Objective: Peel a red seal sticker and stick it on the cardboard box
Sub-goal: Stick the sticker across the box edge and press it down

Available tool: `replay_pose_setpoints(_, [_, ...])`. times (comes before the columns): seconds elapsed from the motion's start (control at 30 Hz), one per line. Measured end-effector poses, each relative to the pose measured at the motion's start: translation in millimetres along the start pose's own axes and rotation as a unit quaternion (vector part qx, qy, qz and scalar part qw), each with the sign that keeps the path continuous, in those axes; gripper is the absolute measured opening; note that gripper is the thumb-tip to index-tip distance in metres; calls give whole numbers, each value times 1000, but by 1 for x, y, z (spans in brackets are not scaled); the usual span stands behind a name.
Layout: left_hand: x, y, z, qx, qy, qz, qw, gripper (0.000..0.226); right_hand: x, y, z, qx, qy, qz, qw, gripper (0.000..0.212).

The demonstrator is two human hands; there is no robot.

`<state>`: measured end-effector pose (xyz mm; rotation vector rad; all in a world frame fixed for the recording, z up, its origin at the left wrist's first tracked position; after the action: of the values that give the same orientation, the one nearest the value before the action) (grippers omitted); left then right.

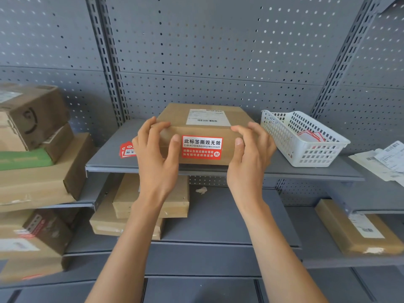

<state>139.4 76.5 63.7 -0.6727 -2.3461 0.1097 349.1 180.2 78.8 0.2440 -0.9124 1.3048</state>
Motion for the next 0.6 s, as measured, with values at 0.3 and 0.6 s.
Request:
replay_pose_setpoints(0.3, [-3, 8, 15, -16, -3, 38, 999, 35, -9, 17, -18, 22, 11, 50, 998, 25])
replay_pose_setpoints(0.6, [2, 5, 25, -13, 4, 67, 998, 34, -13, 17, -18, 9, 12, 105, 994, 30])
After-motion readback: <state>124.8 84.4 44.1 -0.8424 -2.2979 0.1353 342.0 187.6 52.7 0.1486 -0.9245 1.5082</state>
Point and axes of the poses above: each hand's wrist, its own x-axis towards the middle knuckle, its own y-axis out of the palm, z = x × y, the point moved 10 cm from there along x, towards the middle knuckle, and after that the axes turned 1 degree about -y, right-handed, at the moved point
